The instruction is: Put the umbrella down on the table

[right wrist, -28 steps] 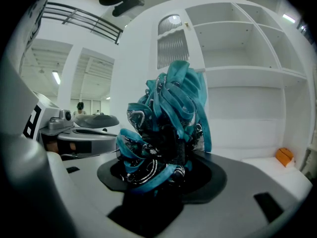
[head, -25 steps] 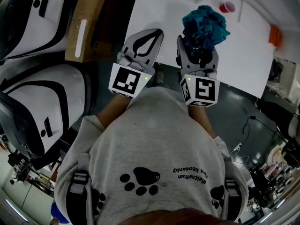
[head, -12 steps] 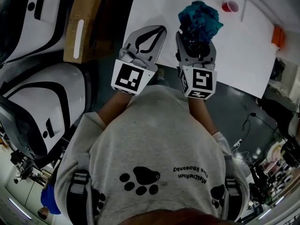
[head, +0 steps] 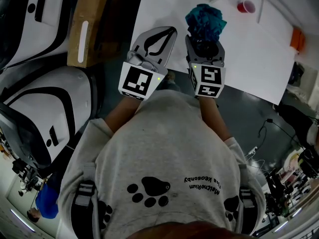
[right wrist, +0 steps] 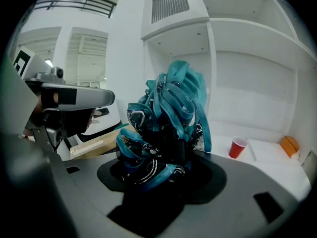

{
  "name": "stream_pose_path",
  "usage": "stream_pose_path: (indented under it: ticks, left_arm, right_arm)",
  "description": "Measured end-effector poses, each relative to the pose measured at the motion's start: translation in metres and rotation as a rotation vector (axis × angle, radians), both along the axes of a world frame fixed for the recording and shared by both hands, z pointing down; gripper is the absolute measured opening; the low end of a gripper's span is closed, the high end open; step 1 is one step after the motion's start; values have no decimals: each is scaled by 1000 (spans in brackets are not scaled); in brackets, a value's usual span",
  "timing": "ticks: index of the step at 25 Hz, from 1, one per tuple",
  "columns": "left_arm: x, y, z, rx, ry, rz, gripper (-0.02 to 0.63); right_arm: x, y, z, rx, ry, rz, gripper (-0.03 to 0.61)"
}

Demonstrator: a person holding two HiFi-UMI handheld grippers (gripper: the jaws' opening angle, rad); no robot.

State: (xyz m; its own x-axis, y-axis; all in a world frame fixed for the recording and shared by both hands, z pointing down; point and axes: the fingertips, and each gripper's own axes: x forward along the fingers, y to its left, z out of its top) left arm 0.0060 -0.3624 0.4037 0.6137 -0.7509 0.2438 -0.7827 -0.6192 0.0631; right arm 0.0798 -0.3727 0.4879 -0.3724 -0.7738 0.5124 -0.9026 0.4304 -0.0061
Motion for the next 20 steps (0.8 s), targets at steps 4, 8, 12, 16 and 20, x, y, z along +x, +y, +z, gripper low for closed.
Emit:
stream_pose_path:
  ticks: [4,8,12,16,20]
  left_arm:
    - [7,-1,4,-10,-7,2,18]
    - [5,-3,14,-26,-15,3,18]
    - [5,-6,23,-45,-30,6,18]
    - [8,-8,29,-60,-39,9,18]
    - [12,-10,35,-67,-47,17,18]
  right_arm:
    - [7,0,10,-35,19,-7,284]
    - [2,-1,22,-76,35,-17,284]
    - [1,-2,31,-115,47,-24,284]
    - [2,-3,37,-147,54,-33,284]
    - [2,-4,45,-188,56,-35,284]
